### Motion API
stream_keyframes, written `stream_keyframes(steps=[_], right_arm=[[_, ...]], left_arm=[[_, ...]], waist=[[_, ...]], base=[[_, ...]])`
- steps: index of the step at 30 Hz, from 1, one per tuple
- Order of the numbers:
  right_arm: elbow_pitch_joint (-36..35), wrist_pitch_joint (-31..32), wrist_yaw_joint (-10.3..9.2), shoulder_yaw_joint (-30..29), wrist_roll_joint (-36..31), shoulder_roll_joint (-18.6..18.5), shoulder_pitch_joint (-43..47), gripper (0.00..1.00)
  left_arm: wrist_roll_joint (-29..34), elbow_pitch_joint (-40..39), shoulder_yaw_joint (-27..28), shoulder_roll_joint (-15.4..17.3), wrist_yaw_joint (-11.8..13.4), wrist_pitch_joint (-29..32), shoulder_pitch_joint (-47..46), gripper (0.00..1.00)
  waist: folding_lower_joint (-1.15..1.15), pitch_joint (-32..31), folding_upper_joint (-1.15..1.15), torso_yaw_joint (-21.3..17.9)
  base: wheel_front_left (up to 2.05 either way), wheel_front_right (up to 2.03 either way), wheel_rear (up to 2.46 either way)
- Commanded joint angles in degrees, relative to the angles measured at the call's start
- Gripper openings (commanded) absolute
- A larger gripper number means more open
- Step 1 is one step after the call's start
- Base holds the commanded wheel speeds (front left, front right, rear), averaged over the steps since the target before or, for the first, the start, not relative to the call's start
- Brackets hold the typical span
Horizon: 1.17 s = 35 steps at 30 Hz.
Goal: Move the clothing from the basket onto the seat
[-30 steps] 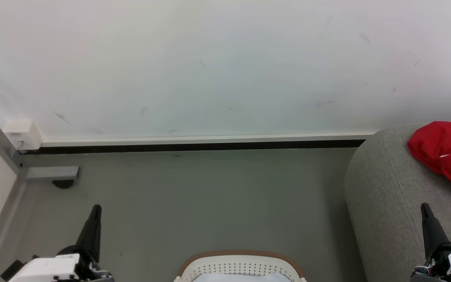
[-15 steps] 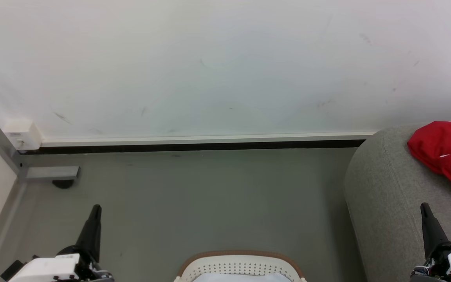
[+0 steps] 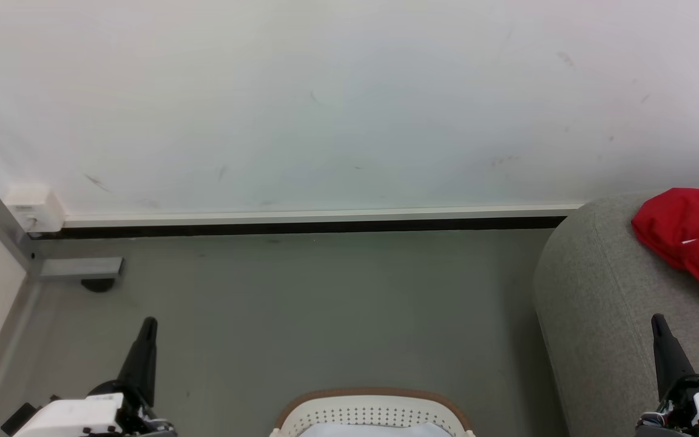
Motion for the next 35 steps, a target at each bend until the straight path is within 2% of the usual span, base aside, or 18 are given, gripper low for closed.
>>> stream_keyframes(steps=[1,35], right_arm=[[-0.33,-0.11,-0.12,0.1,0.84,-0.5,0.04,0.0],[-0.57,-1.37,-0.12,1.62,1.98,-1.58,0.15,0.0]], left_arm=[[-0.72,-0.17,0.12,0.1,-0.23,0.2,-0.47,0.0],[-0.73,-0.19,0.11,0.1,-0.22,0.19,-0.46,0.0]], waist=[[0.0,0.0,0.0,0.0],[0.0,0.01,0.0,0.0]], base=[[0.0,0.0,0.0],[0.0,0.0,0.0]])
